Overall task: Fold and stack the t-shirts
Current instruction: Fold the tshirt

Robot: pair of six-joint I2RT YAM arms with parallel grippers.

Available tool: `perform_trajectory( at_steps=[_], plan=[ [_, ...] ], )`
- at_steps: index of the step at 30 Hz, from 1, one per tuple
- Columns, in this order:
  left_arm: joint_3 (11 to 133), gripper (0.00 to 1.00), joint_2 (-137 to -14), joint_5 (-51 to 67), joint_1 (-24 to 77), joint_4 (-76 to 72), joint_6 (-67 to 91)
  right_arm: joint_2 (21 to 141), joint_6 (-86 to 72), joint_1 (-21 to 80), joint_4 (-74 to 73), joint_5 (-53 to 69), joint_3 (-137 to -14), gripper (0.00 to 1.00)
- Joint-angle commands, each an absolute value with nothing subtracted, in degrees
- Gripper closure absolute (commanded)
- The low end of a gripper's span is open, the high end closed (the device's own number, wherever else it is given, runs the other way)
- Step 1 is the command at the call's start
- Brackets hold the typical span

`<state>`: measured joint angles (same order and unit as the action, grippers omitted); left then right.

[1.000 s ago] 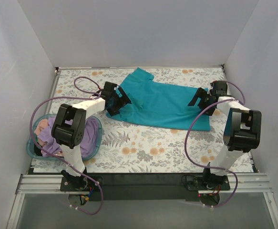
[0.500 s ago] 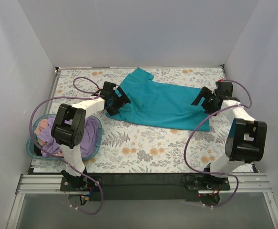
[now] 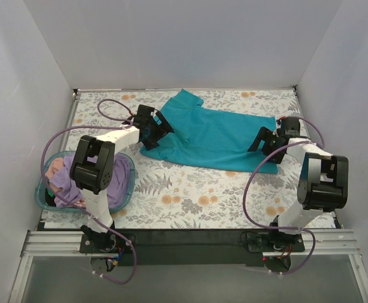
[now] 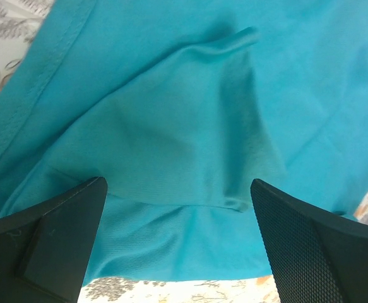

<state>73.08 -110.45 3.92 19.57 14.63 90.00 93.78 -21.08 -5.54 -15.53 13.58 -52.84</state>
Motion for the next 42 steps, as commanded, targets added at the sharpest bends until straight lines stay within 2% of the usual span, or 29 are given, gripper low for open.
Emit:
perform_trajectory(
  at_steps=[1,5,15,24,28,34,42],
  plan=[
    [70.7,0.02,-109.8,2.6,19.2,16.7,90.8,94.4,-22.2,-5.4,-14.9,12.7,-50.4,0.03],
    [61.2,0.02,-105.1,-3.1,19.2,18.5,92.6,90.4,-25.5,-5.5,-15.6,8.3,-42.6,0.02],
    [42.4,0.02,-88.6,-7.1,23.7,23.6,101.9,73.6,-29.8,-9.0,-18.2,7.6,-25.1,0.02],
    [38.4,0.02,-76.2,-10.2,32.6,31.2,110.5,55.6,-30.9,-10.4,-25.7,5.5,-21.6,0.02],
    [43.4,0.02,-74.4,-14.9,32.7,33.6,109.4,53.7,-27.9,-10.5,-28.3,4.5,-26.7,0.02],
    [55.2,0.02,-78.8,-15.6,32.7,32.5,102.1,57.1,-23.7,-10.5,-29.5,7.3,-38.8,0.02],
    [78.9,0.02,-98.3,-15.8,30.9,30.2,90.8,71.7,-19.9,-10.5,-28.1,5.9,-53.6,0.02]
  ],
)
